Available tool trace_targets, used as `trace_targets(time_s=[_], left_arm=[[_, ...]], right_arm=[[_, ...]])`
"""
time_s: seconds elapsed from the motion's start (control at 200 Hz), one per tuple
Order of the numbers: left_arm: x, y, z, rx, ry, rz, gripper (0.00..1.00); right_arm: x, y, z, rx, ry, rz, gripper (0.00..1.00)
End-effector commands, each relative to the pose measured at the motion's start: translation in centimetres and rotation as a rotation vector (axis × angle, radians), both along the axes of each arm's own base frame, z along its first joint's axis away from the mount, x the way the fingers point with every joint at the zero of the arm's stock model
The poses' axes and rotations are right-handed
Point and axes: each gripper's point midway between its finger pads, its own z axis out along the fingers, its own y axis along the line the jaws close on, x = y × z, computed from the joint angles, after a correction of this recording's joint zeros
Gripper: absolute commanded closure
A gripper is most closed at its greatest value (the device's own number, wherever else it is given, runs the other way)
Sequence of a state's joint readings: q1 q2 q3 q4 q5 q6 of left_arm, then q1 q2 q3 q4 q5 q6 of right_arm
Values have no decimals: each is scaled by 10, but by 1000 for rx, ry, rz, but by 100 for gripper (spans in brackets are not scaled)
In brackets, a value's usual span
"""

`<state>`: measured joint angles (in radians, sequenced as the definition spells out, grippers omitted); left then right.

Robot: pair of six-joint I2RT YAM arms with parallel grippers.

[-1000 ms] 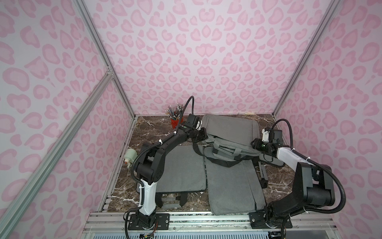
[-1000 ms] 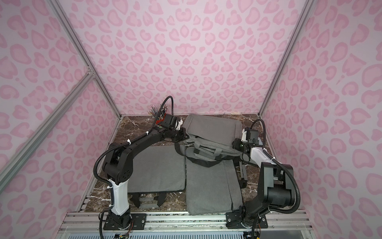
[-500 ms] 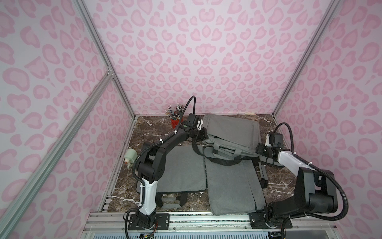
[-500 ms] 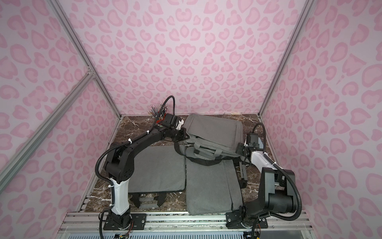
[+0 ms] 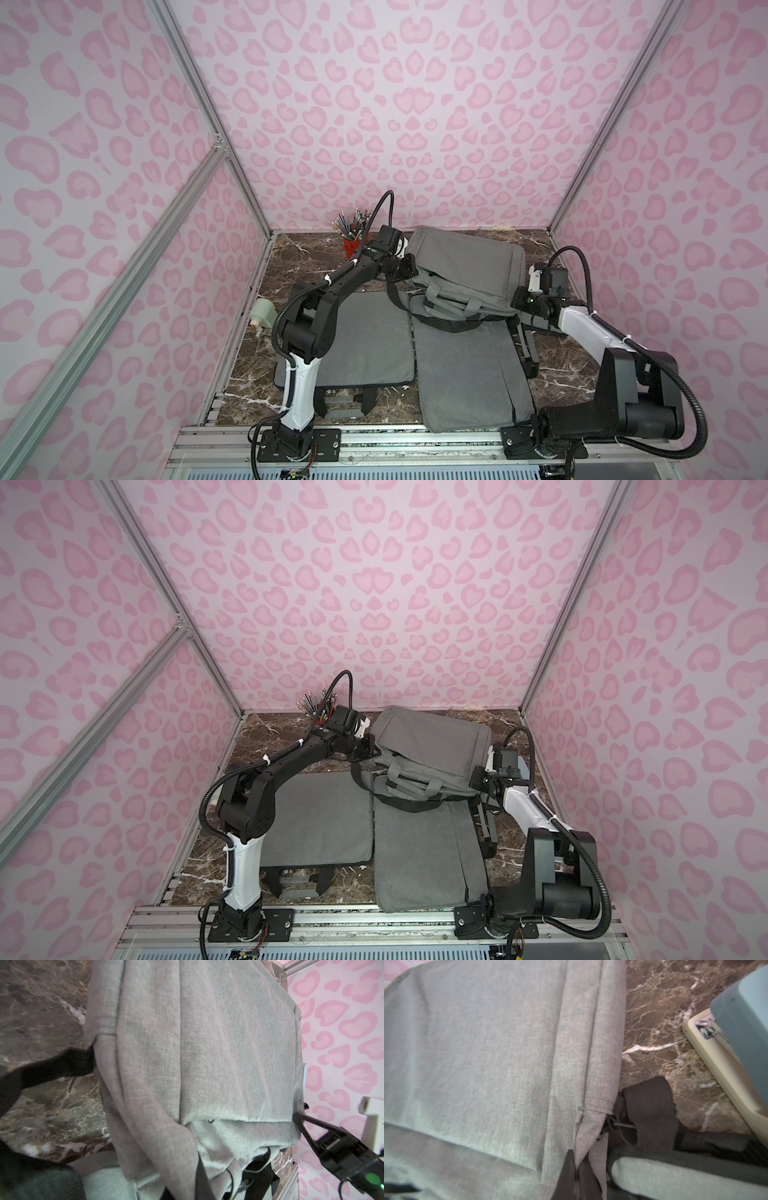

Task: Open the zippered laptop bag and take out the laptop
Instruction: Adjust the zippered laptop bag at the center of the board.

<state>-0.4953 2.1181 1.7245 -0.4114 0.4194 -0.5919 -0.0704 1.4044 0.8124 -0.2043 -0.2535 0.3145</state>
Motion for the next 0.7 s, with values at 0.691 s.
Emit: trace_targets(time_s=[0.691], left_arm=[[34,-62,-5,-108,-56,-171,62]], right_arm=[[-33,144,89,422,-144,139,100]])
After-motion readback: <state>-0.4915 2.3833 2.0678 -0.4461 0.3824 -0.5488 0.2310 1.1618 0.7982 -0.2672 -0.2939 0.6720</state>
